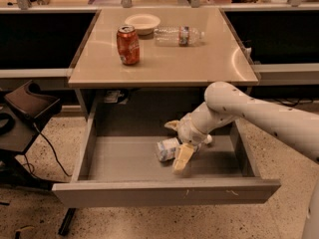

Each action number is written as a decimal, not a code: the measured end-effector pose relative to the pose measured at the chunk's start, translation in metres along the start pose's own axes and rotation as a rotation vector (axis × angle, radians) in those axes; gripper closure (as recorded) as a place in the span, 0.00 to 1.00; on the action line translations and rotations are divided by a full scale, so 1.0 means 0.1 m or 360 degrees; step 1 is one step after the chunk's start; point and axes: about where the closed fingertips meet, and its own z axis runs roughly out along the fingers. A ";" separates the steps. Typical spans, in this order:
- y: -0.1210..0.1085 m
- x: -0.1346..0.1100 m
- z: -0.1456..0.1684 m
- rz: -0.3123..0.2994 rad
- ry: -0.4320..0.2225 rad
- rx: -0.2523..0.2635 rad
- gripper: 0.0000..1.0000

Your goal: Pick blue plastic bottle from top drawer and place on counter

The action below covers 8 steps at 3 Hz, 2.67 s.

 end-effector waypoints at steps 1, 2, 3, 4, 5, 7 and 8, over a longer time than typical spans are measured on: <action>0.00 0.00 0.00 0.0000 0.0000 -0.0001 0.19; 0.00 0.00 0.00 0.0000 0.0000 -0.0001 0.42; 0.00 0.00 0.00 0.0000 0.0000 -0.0001 0.64; 0.00 0.04 -0.20 0.0024 -0.0040 0.0049 0.89; -0.05 0.15 -0.80 0.0069 -0.0076 0.0156 1.00; -0.32 0.19 -2.13 0.0059 -0.0071 0.0224 1.00; -0.48 0.09 -2.61 0.0092 -0.0073 0.0240 1.00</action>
Offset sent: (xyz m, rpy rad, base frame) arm -0.0002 0.0000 -0.0002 0.0000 0.0006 0.0004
